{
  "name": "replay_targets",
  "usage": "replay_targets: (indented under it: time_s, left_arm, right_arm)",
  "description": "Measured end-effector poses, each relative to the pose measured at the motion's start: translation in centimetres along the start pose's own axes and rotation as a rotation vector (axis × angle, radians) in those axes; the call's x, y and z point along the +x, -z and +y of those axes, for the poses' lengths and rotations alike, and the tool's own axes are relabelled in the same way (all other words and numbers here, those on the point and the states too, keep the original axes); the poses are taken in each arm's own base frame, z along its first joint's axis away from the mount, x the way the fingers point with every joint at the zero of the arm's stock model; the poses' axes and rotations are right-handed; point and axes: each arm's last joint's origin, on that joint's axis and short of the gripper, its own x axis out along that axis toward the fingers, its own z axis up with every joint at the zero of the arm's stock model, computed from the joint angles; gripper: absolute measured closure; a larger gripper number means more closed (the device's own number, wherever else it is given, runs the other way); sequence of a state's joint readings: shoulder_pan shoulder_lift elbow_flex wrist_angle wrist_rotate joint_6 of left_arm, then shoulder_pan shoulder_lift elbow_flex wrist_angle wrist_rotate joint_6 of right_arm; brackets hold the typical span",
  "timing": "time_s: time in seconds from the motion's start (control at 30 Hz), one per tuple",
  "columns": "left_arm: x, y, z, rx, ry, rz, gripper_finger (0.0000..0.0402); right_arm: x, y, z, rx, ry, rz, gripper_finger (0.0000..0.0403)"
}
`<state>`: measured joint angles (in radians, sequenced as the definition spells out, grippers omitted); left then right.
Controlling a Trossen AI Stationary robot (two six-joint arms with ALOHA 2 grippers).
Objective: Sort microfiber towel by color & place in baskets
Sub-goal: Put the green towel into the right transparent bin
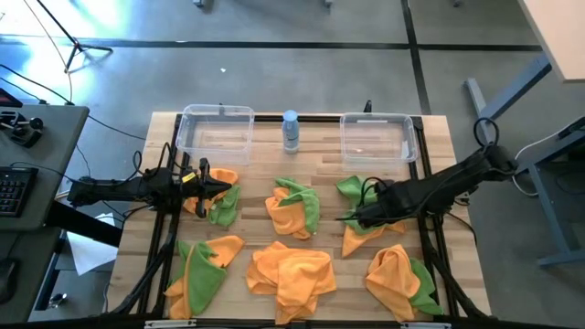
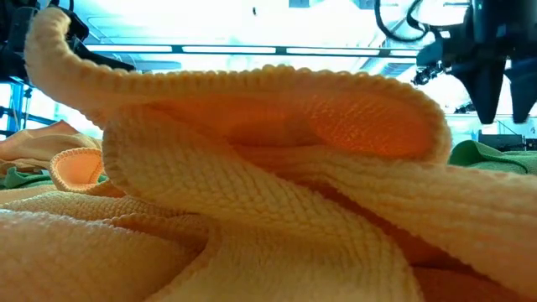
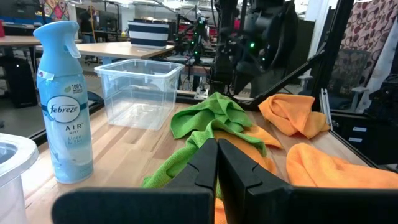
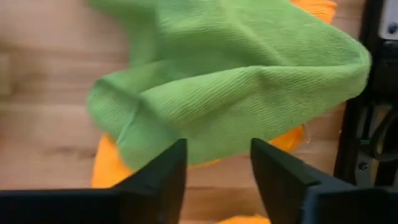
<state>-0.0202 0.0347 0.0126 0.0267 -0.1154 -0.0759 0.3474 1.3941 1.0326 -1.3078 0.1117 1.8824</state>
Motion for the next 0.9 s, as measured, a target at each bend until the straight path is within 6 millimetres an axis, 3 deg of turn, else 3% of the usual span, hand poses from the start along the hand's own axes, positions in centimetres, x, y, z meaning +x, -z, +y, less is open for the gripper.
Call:
replay_targets:
  time_s: [0.17,0.3,0.67,0.9]
  left_arm:
    - [0.0,0.0,0.0,0.0,0.0,0.0,0.0402]
    - [0.0,0.0,0.0,0.0,0.0,0.0,0.0401]
    - [0.0,0.0,0.0,0.0,0.0,-0.001,0.0402]
    - [0.0,0.0,0.0,0.0,0.0,0.0,0.0402]
  right_arm:
    - [1.8,0.1,0.0,0.063,-0.013,0.005,0.0141]
    - [2.4,0.4,0.8,0.041,-0.097,0.032,0.0113]
    - [3.1,-0.2,-0.1,-0.014,0.045,-0.107,0.0109]
    - [4.4,-0.5,1.4,-0.061,0.047,-0.08,0.0109]
